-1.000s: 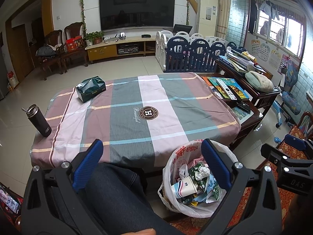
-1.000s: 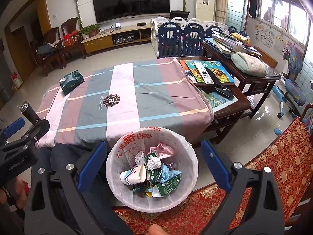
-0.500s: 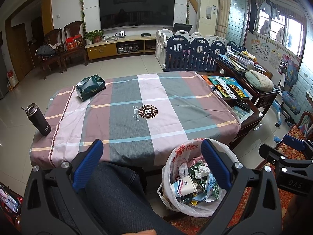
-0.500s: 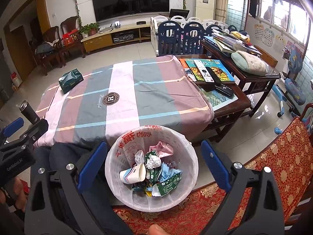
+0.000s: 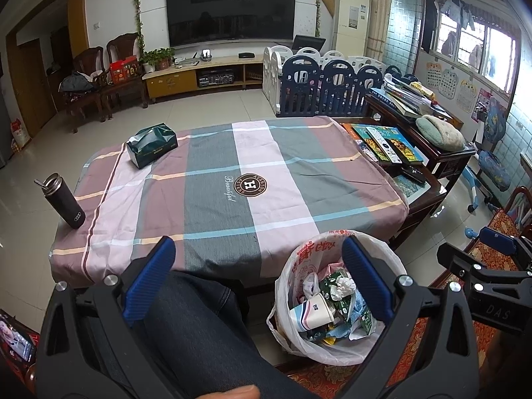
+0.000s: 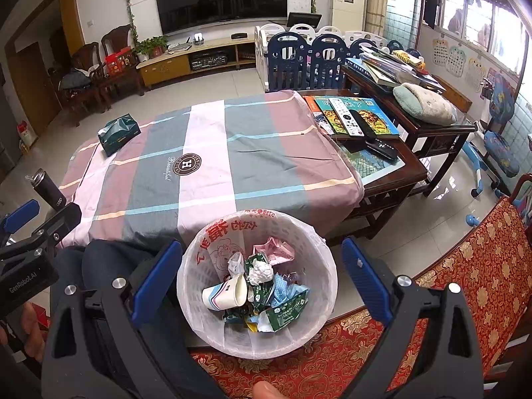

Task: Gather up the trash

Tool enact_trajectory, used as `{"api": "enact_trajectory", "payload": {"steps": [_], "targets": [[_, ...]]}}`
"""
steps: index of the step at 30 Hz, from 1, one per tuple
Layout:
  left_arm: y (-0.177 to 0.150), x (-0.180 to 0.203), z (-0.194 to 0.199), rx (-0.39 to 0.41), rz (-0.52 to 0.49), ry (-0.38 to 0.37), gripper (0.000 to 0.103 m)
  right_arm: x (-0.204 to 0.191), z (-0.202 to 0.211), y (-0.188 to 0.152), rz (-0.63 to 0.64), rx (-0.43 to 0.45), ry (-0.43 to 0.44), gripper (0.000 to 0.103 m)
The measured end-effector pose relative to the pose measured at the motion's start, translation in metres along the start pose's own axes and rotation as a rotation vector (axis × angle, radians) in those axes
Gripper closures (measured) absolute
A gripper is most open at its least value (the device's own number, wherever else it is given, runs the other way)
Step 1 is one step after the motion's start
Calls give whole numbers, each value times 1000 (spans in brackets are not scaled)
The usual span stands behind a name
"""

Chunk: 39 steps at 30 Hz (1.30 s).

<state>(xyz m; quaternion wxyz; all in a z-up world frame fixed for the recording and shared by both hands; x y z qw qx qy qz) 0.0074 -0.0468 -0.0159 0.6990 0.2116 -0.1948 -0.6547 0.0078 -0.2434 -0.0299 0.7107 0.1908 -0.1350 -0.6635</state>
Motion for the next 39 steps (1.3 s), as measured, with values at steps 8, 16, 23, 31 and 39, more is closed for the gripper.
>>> {"api": "enact_trajectory", "payload": {"steps": [8, 16, 23, 31, 39], "targets": [[0, -1, -3, -14, 2, -8, 3, 2, -4, -3, -2, -8, -2, 8], [-1, 0, -7, -20, 4, -14, 3, 1, -8, -2, -1, -17, -2, 8], [0, 1, -5, -1, 3, -13, 3, 2, -11, -4, -2, -22, -3, 8], [1, 0, -3, 13, 9, -31, 3, 3, -13, -5, -2, -25, -4, 8], [10, -10, -41, 9, 13, 61, 3, -9, 6, 1, 18, 100, 56, 8]]}}
Point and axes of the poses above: each gripper's, at about its wrist camera, not at the fingertips, and z roughly against the way its jaws point, x to its right, y to its top, the point moved 6 cm from there along -z, roughly the way its jaws point, and after that the axes turned 14 degrees about -x, right-handed, at the moved point
